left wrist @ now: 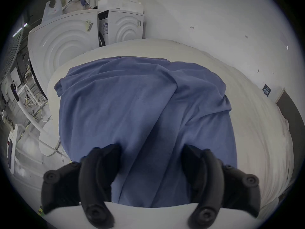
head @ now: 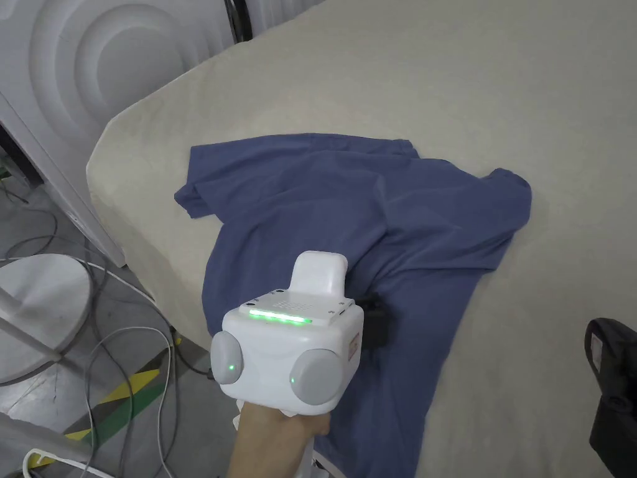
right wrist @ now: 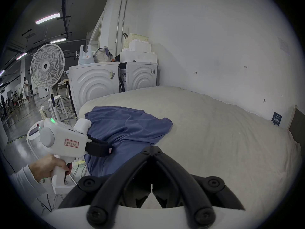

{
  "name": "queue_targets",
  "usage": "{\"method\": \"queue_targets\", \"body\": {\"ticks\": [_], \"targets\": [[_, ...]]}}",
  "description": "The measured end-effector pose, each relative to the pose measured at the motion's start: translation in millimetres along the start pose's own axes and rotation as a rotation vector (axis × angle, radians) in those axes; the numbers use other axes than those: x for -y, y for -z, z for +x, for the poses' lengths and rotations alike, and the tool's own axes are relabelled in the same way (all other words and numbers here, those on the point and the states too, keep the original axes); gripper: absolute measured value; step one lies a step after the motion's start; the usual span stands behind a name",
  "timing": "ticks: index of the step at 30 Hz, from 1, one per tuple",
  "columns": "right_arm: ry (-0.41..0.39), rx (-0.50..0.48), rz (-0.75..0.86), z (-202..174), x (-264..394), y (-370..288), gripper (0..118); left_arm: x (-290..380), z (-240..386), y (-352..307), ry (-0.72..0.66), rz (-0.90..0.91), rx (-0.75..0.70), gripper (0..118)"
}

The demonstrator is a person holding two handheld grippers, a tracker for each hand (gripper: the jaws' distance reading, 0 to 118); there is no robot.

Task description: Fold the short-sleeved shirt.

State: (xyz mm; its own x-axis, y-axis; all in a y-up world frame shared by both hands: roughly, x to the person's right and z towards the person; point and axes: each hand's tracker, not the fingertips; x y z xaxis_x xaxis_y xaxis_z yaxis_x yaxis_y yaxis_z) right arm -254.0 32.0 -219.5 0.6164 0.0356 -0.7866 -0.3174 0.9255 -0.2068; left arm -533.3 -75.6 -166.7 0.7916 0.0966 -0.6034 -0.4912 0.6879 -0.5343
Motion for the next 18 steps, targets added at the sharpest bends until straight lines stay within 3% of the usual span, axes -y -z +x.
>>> {"method": "queue_targets", "body": {"ticks": [2, 3, 4, 8, 12, 18], "targets": [[0.004, 0.003, -0.004, 0.0, 0.9, 0.5, 0, -1.2, 2.8, -3.8, 0.022, 0.003, -0.002, 49], [0.011, 0.000, -0.006, 0.2, 1.2, 0.4, 0, -1.7, 3.4, -6.7, 0.022, 0.008, 0.002, 24], [0.017, -0.002, -0.007, -1.4, 0.3, -0.4, 0, -1.3, 4.1, -8.0, 0.023, 0.026, -0.027, 8], [0.006, -0.002, -0.012, -2.3, 0.5, -3.1, 0, -1.9, -2.3, -7.2, 0.021, 0.015, 0.002, 8], [-0.005, 0.011, -0.014, -1.0, 1.3, -5.1, 0, 0.9, -11.0, -14.8, -0.081, 0.044, 0.056, 8], [0.005, 0.022, -0.006, 4.2, -0.7, -13.1, 0, -8.9, 1.9, -43.3, -0.051, 0.071, 0.034, 8]]}}
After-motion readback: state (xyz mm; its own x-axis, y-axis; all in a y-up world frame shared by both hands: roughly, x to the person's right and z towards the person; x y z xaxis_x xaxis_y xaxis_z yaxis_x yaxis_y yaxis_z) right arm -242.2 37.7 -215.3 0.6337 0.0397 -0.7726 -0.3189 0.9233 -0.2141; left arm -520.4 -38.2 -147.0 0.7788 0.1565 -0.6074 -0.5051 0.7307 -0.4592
